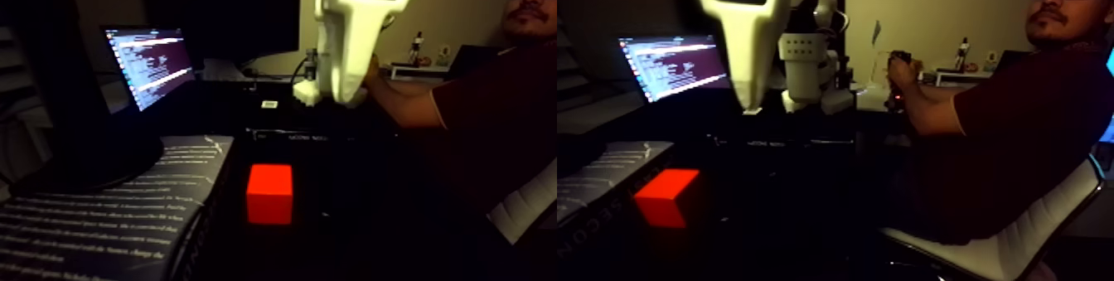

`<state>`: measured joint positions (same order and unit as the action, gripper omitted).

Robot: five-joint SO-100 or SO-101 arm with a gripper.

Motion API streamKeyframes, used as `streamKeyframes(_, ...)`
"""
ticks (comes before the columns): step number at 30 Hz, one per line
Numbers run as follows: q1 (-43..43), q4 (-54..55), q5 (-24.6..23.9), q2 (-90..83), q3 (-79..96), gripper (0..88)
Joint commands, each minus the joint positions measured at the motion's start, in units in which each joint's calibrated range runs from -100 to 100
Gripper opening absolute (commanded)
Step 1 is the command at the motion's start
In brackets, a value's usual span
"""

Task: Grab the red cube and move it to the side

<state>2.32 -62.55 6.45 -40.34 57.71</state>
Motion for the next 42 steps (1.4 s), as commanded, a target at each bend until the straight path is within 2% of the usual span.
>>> streamKeyframes(1, 2.4, 1.4, 0.3, 4.6, -4.1, 18.9)
streamKeyframes(5, 5.3, 0.9, 0.3, 9.6, -9.1, 24.5)
streamKeyframes(14, 10.7, 0.5, 1.2, 18.0, -16.0, 25.0)
streamKeyframes(19, 10.8, 0.5, 4.8, 21.5, -16.1, 25.0)
streamKeyframes(28, 10.8, 0.3, 5.0, 26.5, -18.9, 25.1)
streamKeyframes(35, 11.0, -4.2, 5.3, 31.4, -25.6, 25.3)
streamKeyframes(42, 12.3, -5.2, 6.1, 35.4, -28.7, 38.1)
